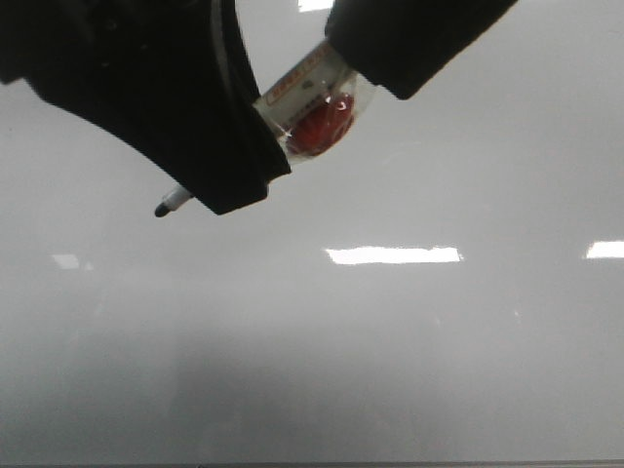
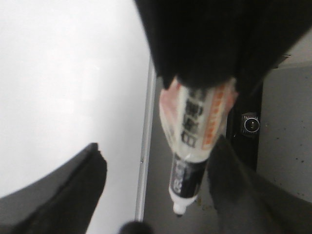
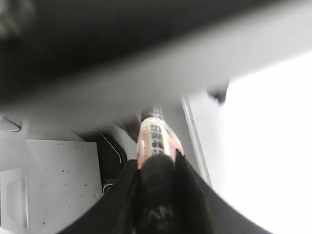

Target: Write number 7 on whiteboard

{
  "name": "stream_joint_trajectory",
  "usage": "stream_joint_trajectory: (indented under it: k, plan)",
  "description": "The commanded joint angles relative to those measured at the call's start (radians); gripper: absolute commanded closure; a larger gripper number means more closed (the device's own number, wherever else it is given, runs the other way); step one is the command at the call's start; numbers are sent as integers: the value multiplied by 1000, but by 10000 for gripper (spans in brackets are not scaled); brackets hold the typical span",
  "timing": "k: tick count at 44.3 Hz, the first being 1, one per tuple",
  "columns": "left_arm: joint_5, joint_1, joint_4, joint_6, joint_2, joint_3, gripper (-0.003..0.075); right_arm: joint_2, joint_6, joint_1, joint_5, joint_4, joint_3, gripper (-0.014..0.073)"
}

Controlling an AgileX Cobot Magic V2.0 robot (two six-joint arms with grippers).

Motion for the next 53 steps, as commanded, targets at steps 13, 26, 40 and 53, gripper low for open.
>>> stream_joint_trajectory:
  k: [13, 26, 40, 53]
  plan:
    - [-41, 102, 33, -179, -259, 18, 198, -149, 312, -214, 75, -216, -82, 653]
    - [-91, 466, -227, -181, -470, 177, 211, -321, 398, -450, -80, -105, 78, 653]
    - [-144, 518, -238, -181, -497, 221, 234, -311, 381, -446, -445, 48, 246, 653]
    - [-167, 518, -240, -181, -485, 221, 327, -180, 380, -446, -623, 71, 243, 653]
